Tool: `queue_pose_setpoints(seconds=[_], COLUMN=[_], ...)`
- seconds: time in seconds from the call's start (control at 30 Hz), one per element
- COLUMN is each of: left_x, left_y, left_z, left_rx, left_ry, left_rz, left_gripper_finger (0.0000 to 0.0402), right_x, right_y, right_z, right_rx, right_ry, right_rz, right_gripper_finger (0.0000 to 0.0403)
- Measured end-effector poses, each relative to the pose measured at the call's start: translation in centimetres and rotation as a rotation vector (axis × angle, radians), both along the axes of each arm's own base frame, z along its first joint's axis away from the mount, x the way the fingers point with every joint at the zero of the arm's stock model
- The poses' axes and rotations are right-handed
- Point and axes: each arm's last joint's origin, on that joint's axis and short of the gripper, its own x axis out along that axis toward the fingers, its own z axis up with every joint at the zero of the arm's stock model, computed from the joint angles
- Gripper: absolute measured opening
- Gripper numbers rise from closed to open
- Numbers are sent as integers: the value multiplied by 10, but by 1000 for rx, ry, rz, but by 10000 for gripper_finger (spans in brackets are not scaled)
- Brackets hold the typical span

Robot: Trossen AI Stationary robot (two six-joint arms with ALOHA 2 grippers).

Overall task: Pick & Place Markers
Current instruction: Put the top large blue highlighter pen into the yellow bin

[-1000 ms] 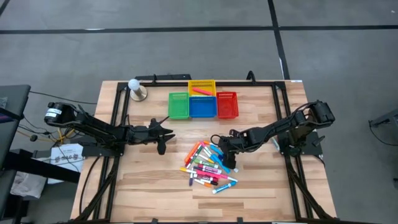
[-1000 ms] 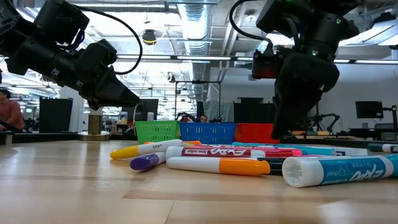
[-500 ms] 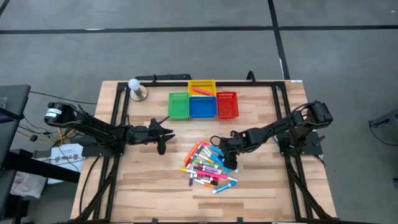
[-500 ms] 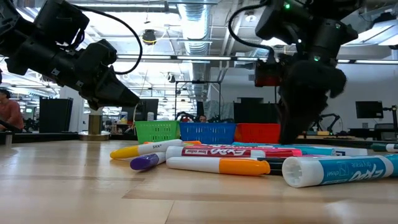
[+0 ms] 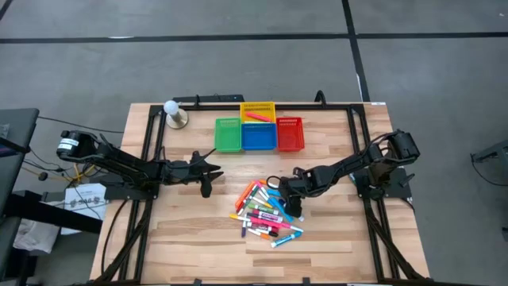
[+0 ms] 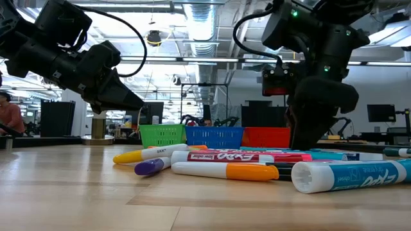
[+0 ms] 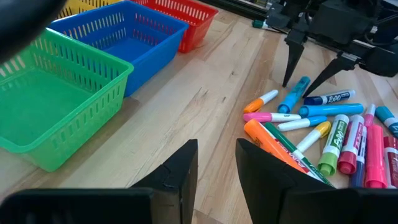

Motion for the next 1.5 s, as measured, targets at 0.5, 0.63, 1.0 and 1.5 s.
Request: queue_pose_setpoints(seconds=[0.5, 0.63, 1.0, 1.5], left_x=[0, 0, 0, 0], left_y=[0, 0, 0, 0], left_z=[0, 0, 0, 0], left_rx=[0, 0, 0, 0], left_ry=[0, 0, 0, 0], left_rz=[0, 0, 1, 0], left_gripper_finger=[108, 108, 108, 108], right_x=[-2, -4, -11, -7], right_y=[-1, -2, -4, -34], right_z=[3, 8, 30, 71], right_rx=[-31, -32, -35, -231], right_ry=[-2, -14, -68, -300], right_rz=[-3, -3, -9, -55], right_gripper_finger=[71, 75, 73, 74])
